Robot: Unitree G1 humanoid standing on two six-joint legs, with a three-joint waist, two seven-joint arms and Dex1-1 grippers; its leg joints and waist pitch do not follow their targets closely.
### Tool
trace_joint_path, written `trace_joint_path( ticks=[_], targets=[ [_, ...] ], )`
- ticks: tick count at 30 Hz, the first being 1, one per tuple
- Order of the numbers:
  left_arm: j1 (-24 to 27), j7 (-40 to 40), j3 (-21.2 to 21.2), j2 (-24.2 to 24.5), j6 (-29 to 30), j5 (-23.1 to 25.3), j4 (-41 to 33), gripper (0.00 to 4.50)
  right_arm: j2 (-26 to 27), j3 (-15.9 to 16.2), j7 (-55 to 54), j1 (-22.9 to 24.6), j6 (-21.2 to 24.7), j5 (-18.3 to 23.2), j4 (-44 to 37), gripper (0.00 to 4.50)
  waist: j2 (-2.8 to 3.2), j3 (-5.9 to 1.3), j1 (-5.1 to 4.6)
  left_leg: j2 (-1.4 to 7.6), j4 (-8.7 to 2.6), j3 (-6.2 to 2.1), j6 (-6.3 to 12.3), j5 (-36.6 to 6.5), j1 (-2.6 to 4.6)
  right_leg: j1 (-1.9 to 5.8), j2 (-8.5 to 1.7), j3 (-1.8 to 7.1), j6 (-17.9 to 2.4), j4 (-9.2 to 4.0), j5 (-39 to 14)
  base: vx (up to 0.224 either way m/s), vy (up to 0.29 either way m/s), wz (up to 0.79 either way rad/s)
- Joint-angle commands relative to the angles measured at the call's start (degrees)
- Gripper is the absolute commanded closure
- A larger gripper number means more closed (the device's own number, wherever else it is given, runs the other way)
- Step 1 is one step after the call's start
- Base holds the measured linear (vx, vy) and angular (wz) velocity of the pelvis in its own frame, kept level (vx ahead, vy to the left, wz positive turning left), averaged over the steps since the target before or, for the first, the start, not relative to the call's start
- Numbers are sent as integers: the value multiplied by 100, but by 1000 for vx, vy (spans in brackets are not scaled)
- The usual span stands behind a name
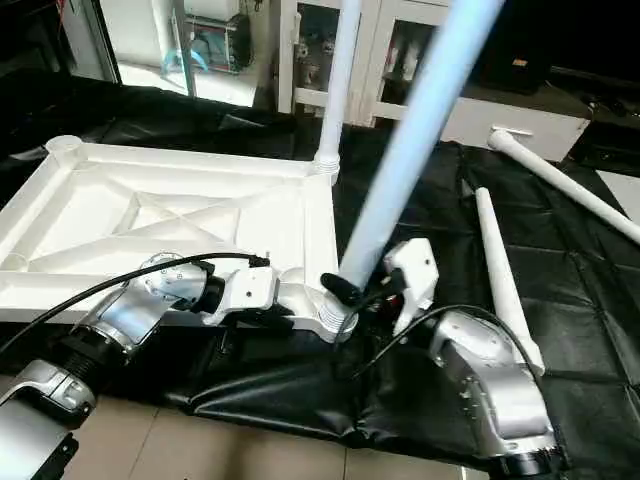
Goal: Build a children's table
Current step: Insert table leg to table base
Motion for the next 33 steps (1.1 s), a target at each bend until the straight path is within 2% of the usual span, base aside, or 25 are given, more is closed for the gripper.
trace_joint_path(
  ticks=[1,6,9,11,12,18,22,29,31,33],
  targets=[
    [60,-54,-107,23,26,153,141,450,-163,385,-45,328,422,-480,624,267,60,-107,-40,270,-512,-238,-122,-3048,79,6,-365,205,-262,-593,-3888,0,0,0],
    [51,-41,-106,11,18,158,168,450,-329,617,22,407,517,-680,722,267,55,-97,-72,266,-518,-265,-138,-3275,104,-7,-361,182,-204,-634,-4009,0,0,0],
    [59,-29,-102,15,19,161,166,450,-308,558,-99,402,666,-657,852,267,68,-100,-113,271,-546,-305,-153,-3397,110,9,-359,174,-256,-634,-3882,0,0,0],
    [61,-21,-100,17,20,165,164,450,-244,453,-186,365,684,-601,952,267,61,-109,-133,270,-567,-321,-154,-3361,75,39,-363,182,-306,-620,-3716,0,0,0],
    [61,-18,-98,16,23,166,161,450,-201,381,-234,343,689,-550,997,267,63,-98,-141,267,-569,-329,-151,-3403,76,24,-366,189,-319,-627,-3729,0,0,0],
    [70,-3,-90,18,32,159,144,450,-42,138,-396,313,533,-386,1201,267,54,-80,-160,249,-554,-363,-129,-3528,88,4,-391,167,-208,-689,-4170,0,0,0],
    [87,-1,-83,31,25,150,131,450,-49,182,-448,345,427,-481,1288,267,64,-71,-178,253,-573,-397,-168,-3646,79,9,-394,152,-171,-699,-4210,0,0,0],
    [132,161,57,-9,128,40,73,450,60,122,-849,231,222,-723,1377,267,69,-72,-199,253,-590,-407,-199,-3774,86,2,-391,154,-202,-695,-4130,0,0,0],
    [108,299,225,-118,272,-116,5,450,179,-8,-1353,25,159,-896,1553,267,65,-79,-238,247,-590,-424,-227,-3857,93,11,-386,114,-176,-705,-4258,0,0,0],
    [72,441,319,-192,376,-171,-13,450,265,-119,-1712,-108,150,-978,1687,267,102,-65,-295,255,-612,-467,-273,-3991,88,58,-384,40,-155,-732,-4287,0,0,0]
  ],
)
